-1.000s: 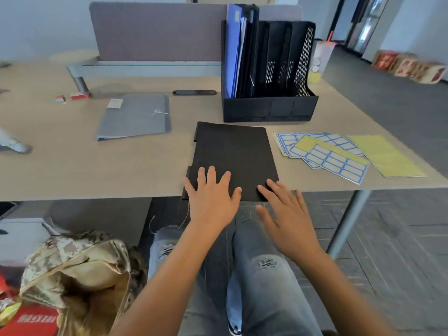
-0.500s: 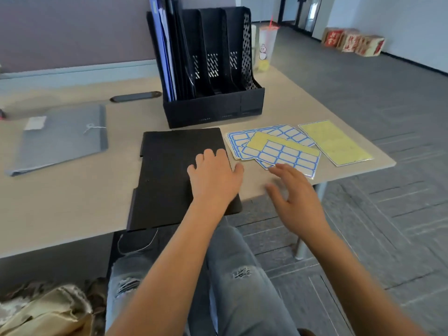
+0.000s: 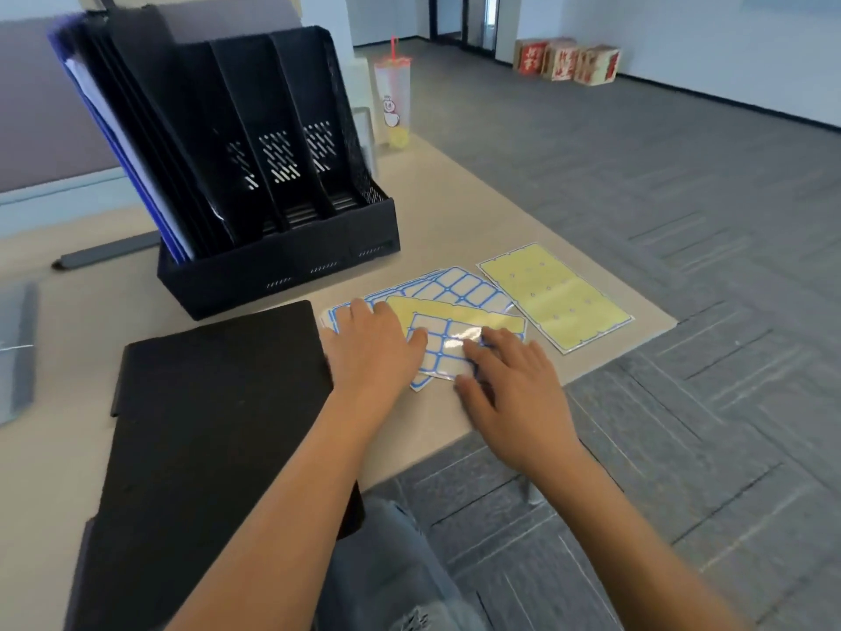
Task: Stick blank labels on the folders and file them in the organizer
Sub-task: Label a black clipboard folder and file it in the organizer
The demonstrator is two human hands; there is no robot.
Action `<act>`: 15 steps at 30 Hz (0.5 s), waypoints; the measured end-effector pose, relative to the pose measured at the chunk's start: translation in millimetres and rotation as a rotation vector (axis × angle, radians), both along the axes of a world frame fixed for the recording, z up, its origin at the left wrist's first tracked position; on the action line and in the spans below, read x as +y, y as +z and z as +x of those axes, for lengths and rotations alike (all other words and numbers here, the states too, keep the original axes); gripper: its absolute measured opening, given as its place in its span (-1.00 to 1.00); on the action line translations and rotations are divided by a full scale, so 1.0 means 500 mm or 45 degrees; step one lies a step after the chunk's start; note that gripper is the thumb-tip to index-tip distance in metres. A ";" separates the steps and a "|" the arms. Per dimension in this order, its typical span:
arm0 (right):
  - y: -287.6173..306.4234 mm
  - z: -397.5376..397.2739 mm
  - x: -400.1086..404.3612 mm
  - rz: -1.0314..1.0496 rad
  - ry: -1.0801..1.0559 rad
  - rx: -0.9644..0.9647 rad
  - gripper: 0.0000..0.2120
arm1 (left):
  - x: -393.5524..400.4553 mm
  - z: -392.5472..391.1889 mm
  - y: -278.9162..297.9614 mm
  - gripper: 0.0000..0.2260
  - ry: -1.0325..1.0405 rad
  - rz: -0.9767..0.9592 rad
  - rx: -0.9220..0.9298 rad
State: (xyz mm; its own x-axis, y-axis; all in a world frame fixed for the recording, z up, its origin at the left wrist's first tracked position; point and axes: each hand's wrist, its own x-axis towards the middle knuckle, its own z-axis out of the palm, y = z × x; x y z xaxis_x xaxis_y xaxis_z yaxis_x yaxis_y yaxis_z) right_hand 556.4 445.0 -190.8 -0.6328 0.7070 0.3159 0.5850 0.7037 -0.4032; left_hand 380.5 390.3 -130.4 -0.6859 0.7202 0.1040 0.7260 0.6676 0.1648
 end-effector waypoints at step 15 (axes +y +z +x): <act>0.002 0.001 -0.014 -0.017 -0.005 -0.033 -0.47 | 0.025 0.001 0.027 -0.60 -0.003 0.455 -0.388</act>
